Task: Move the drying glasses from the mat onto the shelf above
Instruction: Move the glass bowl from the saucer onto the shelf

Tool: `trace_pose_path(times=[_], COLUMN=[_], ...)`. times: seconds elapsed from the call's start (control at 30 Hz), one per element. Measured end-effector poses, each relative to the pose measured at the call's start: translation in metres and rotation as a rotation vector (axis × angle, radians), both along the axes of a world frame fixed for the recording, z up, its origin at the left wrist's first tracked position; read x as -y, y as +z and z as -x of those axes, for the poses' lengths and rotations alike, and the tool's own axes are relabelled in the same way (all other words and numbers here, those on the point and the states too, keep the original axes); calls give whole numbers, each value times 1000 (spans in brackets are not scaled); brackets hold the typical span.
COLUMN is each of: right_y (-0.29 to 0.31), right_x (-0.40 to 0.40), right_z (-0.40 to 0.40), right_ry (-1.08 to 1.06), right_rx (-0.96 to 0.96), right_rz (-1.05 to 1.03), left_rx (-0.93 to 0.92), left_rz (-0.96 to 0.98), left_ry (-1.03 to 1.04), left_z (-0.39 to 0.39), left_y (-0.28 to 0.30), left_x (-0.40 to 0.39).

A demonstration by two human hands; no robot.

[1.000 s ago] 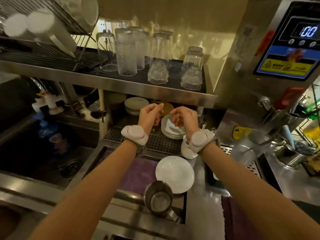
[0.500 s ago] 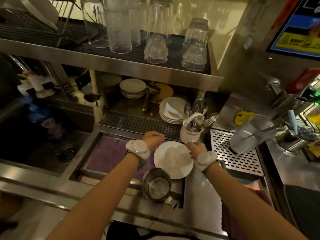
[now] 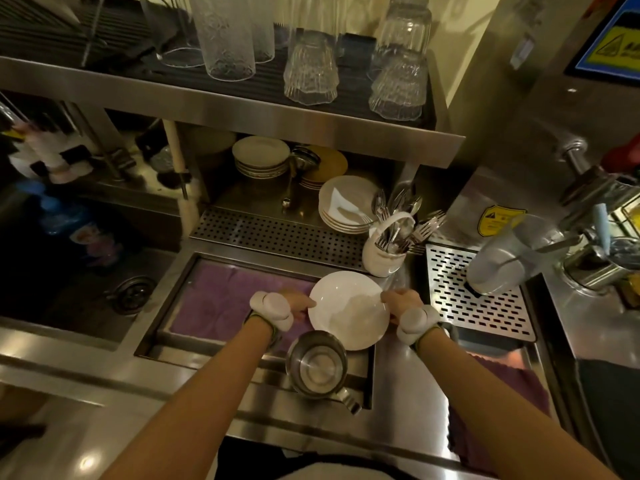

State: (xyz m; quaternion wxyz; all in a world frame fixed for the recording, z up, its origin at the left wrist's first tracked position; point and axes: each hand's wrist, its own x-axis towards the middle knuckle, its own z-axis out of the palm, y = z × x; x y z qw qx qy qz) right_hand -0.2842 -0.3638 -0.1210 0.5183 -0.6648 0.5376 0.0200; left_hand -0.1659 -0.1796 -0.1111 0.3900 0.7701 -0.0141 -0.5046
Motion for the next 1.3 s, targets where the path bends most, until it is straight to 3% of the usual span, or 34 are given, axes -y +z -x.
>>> trace_pose_path(times=[0.4,0.57,0.73,1.07,1.2,1.3], right_y=[8,5,0,10,16,25], right_x=[-6,-4,-13,-35,-44,-53], right_z=[0,0,-2,-28,-30,-35], right_ry=[-33,-79,-112,55,75,61], right_rx=[-24,-18,21,25,143,285], right_rz=[-4,12,-20,39,-27,-130], left_rx=[75,-25,-10,112,275,278], left_rz=[32,86,83,158,172,231], left_ry=[47,177,223,298,310,395], left_z=[6,5,-1,-24,-40,-47], left_y=[-19,-13,-9,8,10,18], left_x=[4,6,3,-9,-21,-26])
